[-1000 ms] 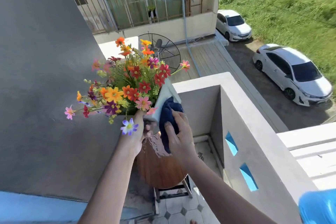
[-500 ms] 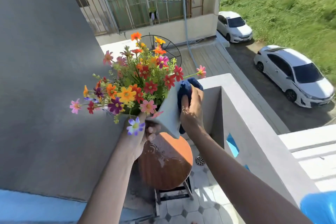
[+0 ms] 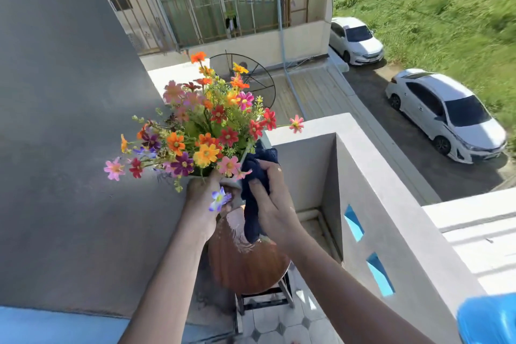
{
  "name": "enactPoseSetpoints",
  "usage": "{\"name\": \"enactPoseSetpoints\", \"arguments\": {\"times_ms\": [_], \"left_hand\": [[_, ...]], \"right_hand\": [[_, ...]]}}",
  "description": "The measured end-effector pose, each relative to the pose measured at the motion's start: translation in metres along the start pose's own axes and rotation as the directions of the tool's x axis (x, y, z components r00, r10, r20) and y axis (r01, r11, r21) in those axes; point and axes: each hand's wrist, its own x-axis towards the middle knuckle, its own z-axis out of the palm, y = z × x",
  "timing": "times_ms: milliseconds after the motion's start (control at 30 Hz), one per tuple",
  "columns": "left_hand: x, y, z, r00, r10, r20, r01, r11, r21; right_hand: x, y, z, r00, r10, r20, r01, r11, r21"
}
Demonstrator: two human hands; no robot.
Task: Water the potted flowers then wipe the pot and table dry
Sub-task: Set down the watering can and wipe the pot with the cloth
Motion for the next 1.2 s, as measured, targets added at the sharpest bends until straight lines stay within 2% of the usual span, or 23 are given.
{"name": "enactPoseSetpoints", "arguments": {"times_ms": [33,167,300,433,533,633,800,933,1033,1200], "left_hand": [[-0.001,0.000,0.001,1.000,-0.012,0.007,0.012,1.000,0.007],[0.004,-0.006,-0.001,0.994,-0.091,0.052,0.086,0.993,0.084],[-0.002,0.000,-0.001,0.992,-0.068,0.103,0.060,0.995,0.074],[-0.007,0.004,-0.004,0.974,-0.090,0.207,0.067,0.991,0.117],[-0.002,0.008,-0.013,0.980,-0.094,0.176,0.061,0.981,0.184],[0.008,0.011,-0.023,0.981,-0.094,0.167,0.050,0.967,0.248],[0.026,0.013,-0.045,0.963,-0.143,0.229,0.066,0.948,0.311],[0.029,0.017,-0.050,0.947,-0.120,0.299,0.013,0.942,0.335],[0.036,0.015,-0.049,0.934,-0.145,0.326,0.008,0.922,0.388],[0.043,0.006,-0.049,0.947,-0.126,0.297,-0.022,0.892,0.451]], "right_hand": [[0.001,-0.005,0.002,1.000,0.000,-0.021,0.001,0.999,0.041],[0.019,-0.018,0.003,0.982,-0.077,-0.175,0.080,0.997,0.012],[0.043,-0.017,-0.011,0.971,0.096,-0.220,-0.085,0.995,0.058],[0.076,-0.008,-0.022,0.971,0.127,-0.205,-0.138,0.990,-0.036],[0.091,-0.017,-0.043,0.952,0.262,-0.158,-0.237,0.958,0.161],[0.092,-0.017,-0.065,0.920,0.392,-0.023,-0.353,0.851,0.389],[0.099,-0.007,-0.072,0.876,0.481,0.004,-0.441,0.799,0.409],[0.098,-0.006,-0.072,0.819,0.573,0.042,-0.520,0.708,0.478],[0.099,-0.004,-0.073,0.791,0.598,0.128,-0.583,0.675,0.453],[0.095,0.002,-0.079,0.880,0.443,0.171,-0.475,0.828,0.299]]}}
